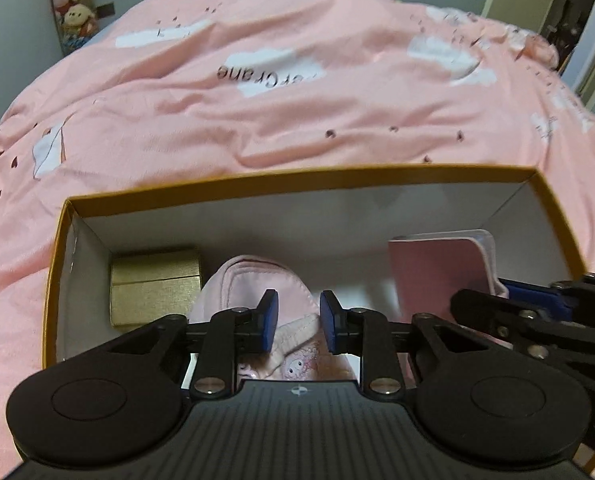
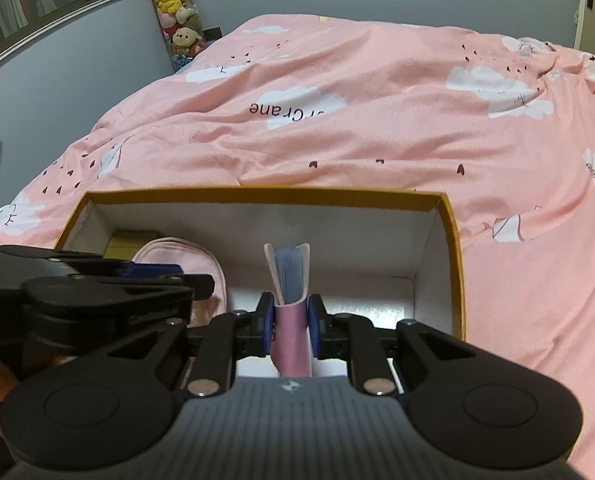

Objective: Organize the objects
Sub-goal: 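Lower the pink pouch into the shoebox and open the left tool, then lower the pink card wallet into the shoebox beside the pouch, open right tool, then withdraw both tools from the shoebox toward the plush toys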

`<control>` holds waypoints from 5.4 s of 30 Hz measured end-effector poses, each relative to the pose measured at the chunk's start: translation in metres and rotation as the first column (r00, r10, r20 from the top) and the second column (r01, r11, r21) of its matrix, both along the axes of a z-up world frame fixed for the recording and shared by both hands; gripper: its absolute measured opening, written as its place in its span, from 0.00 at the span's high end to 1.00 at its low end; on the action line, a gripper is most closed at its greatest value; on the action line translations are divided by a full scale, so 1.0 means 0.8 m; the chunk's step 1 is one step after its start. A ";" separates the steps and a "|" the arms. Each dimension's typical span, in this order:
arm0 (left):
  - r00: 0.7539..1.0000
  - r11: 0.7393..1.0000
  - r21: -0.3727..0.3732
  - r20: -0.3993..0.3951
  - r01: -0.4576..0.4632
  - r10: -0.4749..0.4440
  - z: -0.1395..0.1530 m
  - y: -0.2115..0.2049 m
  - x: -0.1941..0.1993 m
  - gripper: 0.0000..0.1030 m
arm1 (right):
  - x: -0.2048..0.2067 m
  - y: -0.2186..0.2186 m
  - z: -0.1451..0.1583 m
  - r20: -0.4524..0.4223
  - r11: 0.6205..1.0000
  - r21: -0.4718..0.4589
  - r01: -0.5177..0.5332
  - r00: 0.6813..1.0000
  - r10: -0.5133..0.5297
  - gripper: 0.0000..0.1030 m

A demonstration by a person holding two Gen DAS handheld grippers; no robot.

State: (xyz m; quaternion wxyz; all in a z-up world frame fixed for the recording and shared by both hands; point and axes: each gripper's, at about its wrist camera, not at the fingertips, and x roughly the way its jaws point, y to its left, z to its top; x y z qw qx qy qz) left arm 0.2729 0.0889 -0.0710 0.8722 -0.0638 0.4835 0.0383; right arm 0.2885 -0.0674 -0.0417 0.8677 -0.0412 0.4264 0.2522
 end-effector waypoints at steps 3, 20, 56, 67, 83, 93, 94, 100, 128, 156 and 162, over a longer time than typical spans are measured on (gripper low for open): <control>0.999 1.000 0.010 -0.036 0.017 -0.017 -0.002 -0.003 0.008 0.71 | 0.001 0.000 -0.004 -0.011 1.000 0.007 0.001 1.000 -0.001 0.82; 0.996 0.972 -0.218 0.029 0.090 -0.086 -0.004 0.029 0.018 0.64 | 0.012 -0.004 -0.006 -0.053 0.998 0.065 0.011 0.999 -0.008 0.82; 0.994 0.990 -0.098 -0.035 0.100 -0.104 0.002 0.038 -0.044 0.80 | 0.017 0.015 -0.017 -0.151 0.988 0.151 -0.029 0.987 0.052 0.82; 0.995 0.992 -0.105 -0.048 0.076 -0.081 -0.012 0.036 -0.054 0.80 | 0.063 -0.021 -0.040 -0.330 0.962 0.245 0.117 0.944 -0.030 0.82; 0.998 0.995 -0.091 -0.028 0.048 -0.051 -0.016 0.034 -0.065 0.80 | 0.044 0.017 -0.054 -0.211 0.995 -0.096 0.039 0.976 -0.058 0.60; 0.999 0.997 -0.067 -0.012 0.036 -0.037 -0.013 0.033 -0.071 0.80 | 0.027 0.034 -0.064 -0.188 0.967 -0.252 -0.038 0.982 -0.011 0.46; 0.999 0.997 -0.067 -0.011 0.035 -0.035 -0.013 0.033 -0.072 0.80 | 0.027 0.033 -0.065 -0.197 0.968 -0.248 -0.032 0.980 -0.018 0.46; 1.000 0.997 -0.070 0.002 0.032 -0.031 -0.012 0.034 -0.073 0.80 | 0.037 0.023 -0.068 -0.248 0.983 -0.183 0.030 0.966 -0.075 0.59; 0.999 0.995 -0.089 0.034 0.044 -0.041 -0.008 0.037 -0.080 0.80 | 0.008 0.036 -0.042 -0.144 0.991 -0.132 0.008 0.989 -0.027 0.68; 0.950 0.948 -0.128 0.156 0.291 -0.270 0.044 -0.067 -0.233 0.80 | -0.224 -0.089 0.029 0.106 0.999 0.034 0.028 0.994 -0.032 0.68; 0.945 0.935 -0.147 0.117 0.322 -0.307 0.027 -0.079 -0.252 0.80 | -0.252 -0.119 0.018 0.068 0.993 0.003 0.120 0.991 -0.120 0.61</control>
